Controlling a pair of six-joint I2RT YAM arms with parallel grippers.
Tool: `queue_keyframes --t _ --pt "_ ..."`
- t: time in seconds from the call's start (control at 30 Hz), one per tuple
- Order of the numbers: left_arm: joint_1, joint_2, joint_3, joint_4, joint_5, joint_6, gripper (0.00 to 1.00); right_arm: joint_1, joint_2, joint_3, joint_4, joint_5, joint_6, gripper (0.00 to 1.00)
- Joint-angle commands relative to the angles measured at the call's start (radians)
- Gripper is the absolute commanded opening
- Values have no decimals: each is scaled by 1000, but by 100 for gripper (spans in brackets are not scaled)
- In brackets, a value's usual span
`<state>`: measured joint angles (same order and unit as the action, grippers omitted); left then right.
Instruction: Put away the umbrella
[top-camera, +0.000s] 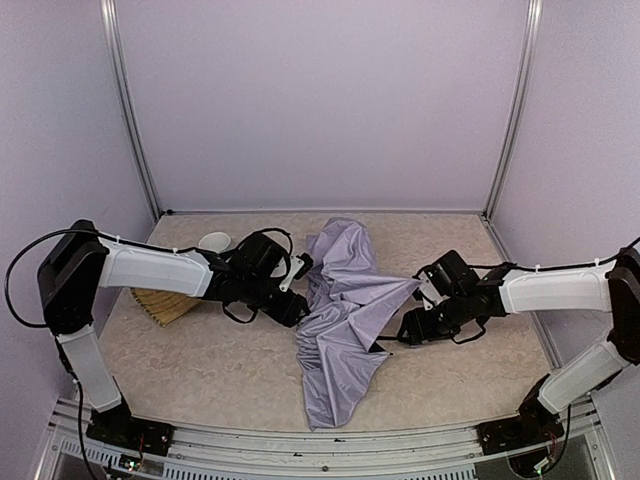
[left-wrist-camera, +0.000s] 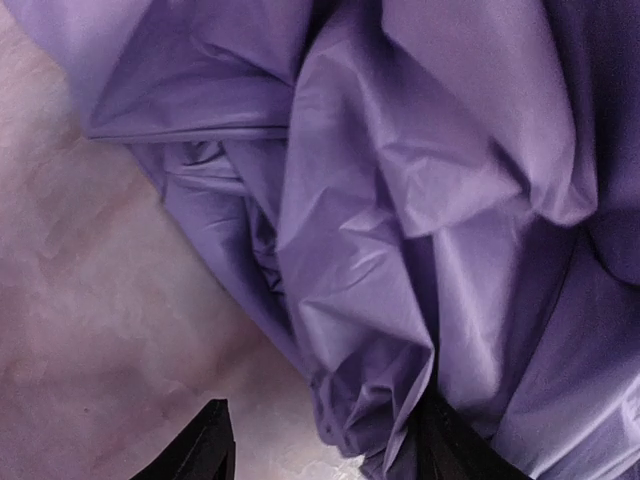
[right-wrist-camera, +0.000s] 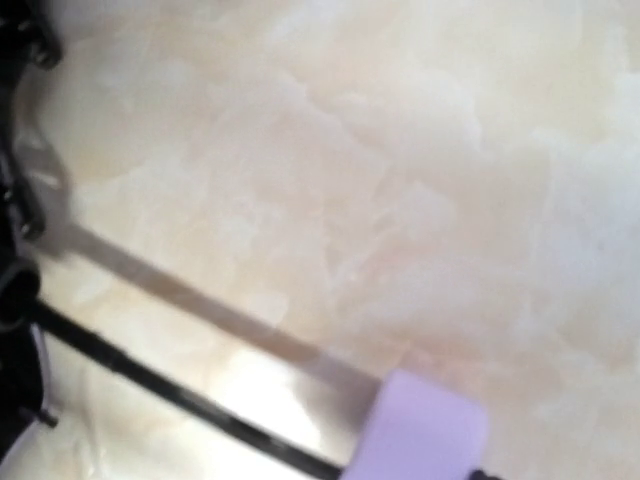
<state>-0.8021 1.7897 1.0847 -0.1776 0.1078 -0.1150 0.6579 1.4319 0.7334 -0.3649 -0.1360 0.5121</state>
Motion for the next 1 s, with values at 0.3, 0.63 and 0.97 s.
queue_keyframes --t 0.3,0.63,0.97 --pt "-78 114 65 -38 111 11 58 100 133 21 154 -10 57 51" --pt "-62 146 94 33 144 -14 47 307 268 179 239 23 142 50" --pt "-4 146 160 8 99 18 45 309 198 166 114 183 128 56"
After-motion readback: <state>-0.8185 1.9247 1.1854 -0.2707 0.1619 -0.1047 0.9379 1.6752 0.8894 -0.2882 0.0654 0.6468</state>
